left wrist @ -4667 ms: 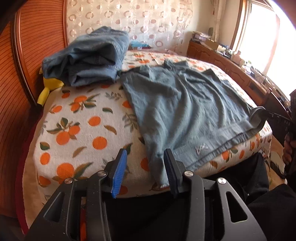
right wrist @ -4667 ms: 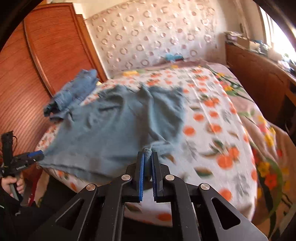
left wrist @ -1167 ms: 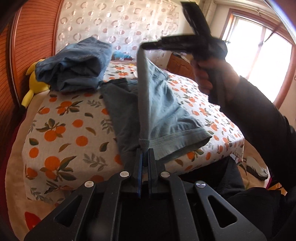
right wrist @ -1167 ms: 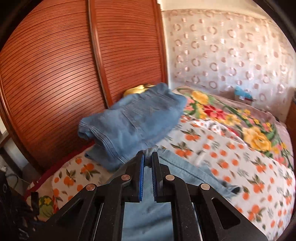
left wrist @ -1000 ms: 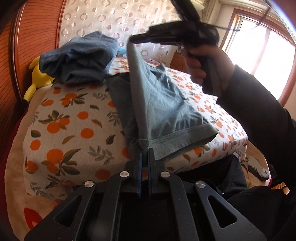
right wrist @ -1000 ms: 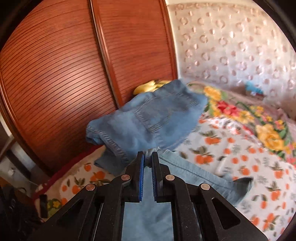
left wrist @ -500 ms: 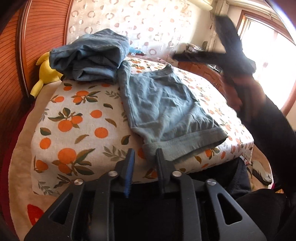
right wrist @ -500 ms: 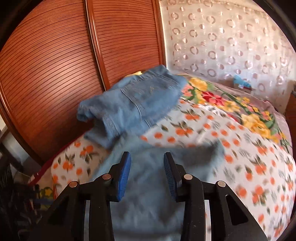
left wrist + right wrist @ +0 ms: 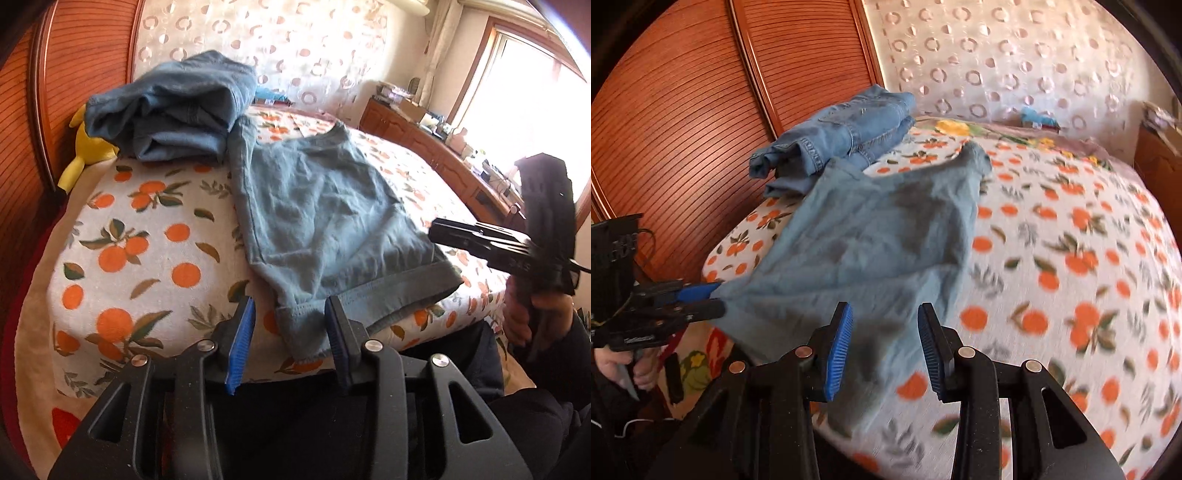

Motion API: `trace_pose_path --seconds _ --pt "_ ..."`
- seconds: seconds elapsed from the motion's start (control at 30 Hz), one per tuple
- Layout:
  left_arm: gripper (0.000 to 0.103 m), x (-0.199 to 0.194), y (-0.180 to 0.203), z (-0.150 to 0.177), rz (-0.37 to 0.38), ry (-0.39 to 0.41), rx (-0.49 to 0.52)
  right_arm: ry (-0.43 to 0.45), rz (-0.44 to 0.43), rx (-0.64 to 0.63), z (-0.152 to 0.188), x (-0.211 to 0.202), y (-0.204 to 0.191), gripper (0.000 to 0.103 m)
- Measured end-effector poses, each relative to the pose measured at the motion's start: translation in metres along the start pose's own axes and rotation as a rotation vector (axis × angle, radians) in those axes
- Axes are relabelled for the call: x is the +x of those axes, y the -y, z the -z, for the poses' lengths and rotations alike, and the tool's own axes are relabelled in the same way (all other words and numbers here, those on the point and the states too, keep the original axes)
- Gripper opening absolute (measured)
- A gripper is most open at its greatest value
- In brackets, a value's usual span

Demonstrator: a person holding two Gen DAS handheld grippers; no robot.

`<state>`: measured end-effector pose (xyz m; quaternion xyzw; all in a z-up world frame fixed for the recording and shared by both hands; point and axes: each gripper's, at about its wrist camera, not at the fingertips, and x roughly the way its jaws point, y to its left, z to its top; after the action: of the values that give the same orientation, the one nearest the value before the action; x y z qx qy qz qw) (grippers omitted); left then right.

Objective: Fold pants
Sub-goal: 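Lay the lifted leg end onto the pants and open both tools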

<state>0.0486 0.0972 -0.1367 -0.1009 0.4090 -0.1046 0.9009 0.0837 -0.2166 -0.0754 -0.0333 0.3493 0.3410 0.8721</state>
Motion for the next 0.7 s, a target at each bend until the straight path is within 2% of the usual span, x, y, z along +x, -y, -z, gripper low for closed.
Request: trace_pose_path --seconds 0.33,0.7 --pt "0.04 0.006 0.003 0.007 -0.035 -0.032 0.018 -0.02 0.021 0.035 0.034 -0.017 0.0 0.039" --pt "0.04 0.008 0.006 0.009 -0.039 -0.039 0.025 -0.024 0.038 0.044 0.048 -0.03 -0.009 0.039"
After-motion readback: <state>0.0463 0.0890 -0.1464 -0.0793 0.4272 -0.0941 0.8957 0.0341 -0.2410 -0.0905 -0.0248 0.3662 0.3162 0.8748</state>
